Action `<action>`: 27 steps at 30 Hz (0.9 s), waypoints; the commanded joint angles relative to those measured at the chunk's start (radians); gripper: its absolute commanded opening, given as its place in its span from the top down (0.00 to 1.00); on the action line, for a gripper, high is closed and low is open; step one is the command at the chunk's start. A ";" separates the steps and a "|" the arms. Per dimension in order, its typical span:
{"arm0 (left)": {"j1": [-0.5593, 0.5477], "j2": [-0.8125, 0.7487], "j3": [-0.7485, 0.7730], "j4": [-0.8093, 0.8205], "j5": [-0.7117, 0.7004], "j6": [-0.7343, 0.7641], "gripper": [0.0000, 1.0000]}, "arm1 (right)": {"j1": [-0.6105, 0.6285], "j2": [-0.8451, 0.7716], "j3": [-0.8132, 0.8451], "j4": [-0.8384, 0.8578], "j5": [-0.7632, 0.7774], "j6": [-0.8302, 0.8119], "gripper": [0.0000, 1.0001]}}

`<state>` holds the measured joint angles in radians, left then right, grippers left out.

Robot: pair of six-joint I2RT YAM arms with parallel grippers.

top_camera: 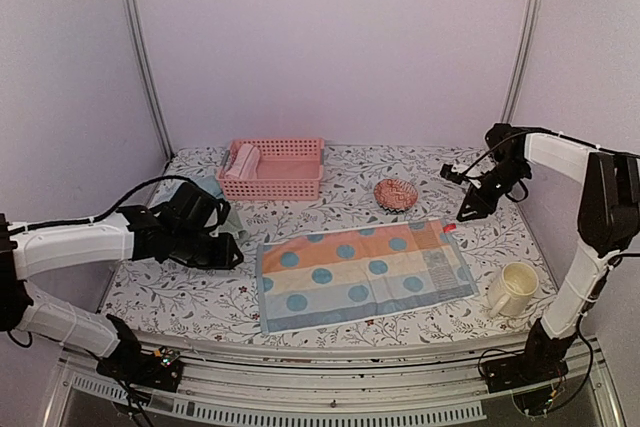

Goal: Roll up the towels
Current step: Adjust the towel at the center of the board, then pick up the towel from the center of the board.

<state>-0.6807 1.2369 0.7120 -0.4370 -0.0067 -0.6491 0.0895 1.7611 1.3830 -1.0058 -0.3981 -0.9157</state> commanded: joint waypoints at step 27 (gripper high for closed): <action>0.209 0.352 0.087 0.377 0.154 0.134 0.63 | -0.030 0.483 0.280 0.152 -0.181 0.350 0.88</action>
<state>-0.5026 1.5787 0.7815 -0.0937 0.1429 -0.5274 0.0566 2.2288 1.6436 -0.8822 -0.5953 -0.6006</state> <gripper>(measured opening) 0.358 0.206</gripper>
